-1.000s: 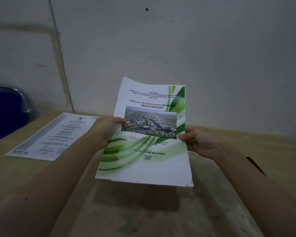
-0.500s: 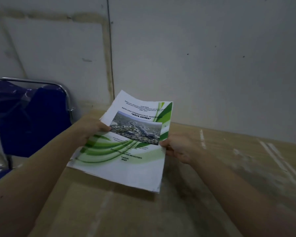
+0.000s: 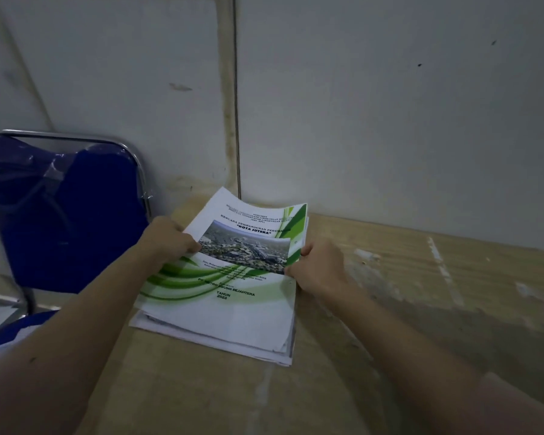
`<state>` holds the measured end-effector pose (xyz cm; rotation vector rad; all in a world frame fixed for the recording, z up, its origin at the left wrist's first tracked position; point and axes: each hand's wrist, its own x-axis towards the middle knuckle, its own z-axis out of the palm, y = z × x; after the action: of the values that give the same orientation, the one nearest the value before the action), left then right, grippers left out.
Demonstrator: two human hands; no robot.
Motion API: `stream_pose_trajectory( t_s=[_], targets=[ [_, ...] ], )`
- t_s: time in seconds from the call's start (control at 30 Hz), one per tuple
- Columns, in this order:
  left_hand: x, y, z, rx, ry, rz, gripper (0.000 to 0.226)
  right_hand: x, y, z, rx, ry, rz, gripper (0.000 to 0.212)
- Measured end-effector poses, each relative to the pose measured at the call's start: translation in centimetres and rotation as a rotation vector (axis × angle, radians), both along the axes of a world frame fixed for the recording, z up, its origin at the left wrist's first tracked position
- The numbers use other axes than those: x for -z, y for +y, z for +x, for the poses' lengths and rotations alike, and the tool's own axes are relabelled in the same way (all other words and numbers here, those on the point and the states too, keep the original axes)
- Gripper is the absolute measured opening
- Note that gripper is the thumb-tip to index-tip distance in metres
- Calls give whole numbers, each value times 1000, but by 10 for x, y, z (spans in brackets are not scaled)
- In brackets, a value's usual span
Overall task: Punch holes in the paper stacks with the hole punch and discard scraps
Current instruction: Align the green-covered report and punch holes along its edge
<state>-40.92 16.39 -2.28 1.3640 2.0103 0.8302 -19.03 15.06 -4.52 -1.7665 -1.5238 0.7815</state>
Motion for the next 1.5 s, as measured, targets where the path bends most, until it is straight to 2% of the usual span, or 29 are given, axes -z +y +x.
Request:
stream_pose_trajectory(
  t_s=[0.07, 0.23, 0.37, 0.47, 0.6, 0.67, 0.7, 0.83, 0.97, 1.1, 1.5],
  targets=[
    [9, 1, -1, 50, 70, -14, 36, 2, 1, -3, -28, -67, 3, 11],
    [12, 4, 3, 60, 232, -3, 40, 0, 4, -7, -60, -157, -58, 16],
    [12, 10, 2, 59, 250, -1, 19, -10, 4, -5, -60, -158, -118, 11],
    [15, 15, 1, 96, 286, -9, 30, -15, 7, -1, -65, -210, -146, 28],
    [16, 14, -1, 102, 248, -3, 27, -15, 11, 1, -73, -284, -161, 31],
    [15, 9, -2, 86, 167, 5, 35, -16, 9, 3, -82, -284, -149, 30],
    [13, 5, -2, 80, 122, 5, 31, -16, 7, 4, -84, -281, -142, 31],
    [10, -10, -8, 26, 75, -29, 27, -12, -1, 10, -60, -166, -157, 28],
    [6, -26, -15, 13, 49, -112, 37, -10, -14, 10, -71, -90, -170, 18],
    [3, -37, -14, 6, 58, -123, 34, -11, -24, 6, -80, -106, -147, 7],
    [14, -37, -12, -33, 74, -72, 31, -6, -24, 1, -66, -150, -174, 12]
  ],
)
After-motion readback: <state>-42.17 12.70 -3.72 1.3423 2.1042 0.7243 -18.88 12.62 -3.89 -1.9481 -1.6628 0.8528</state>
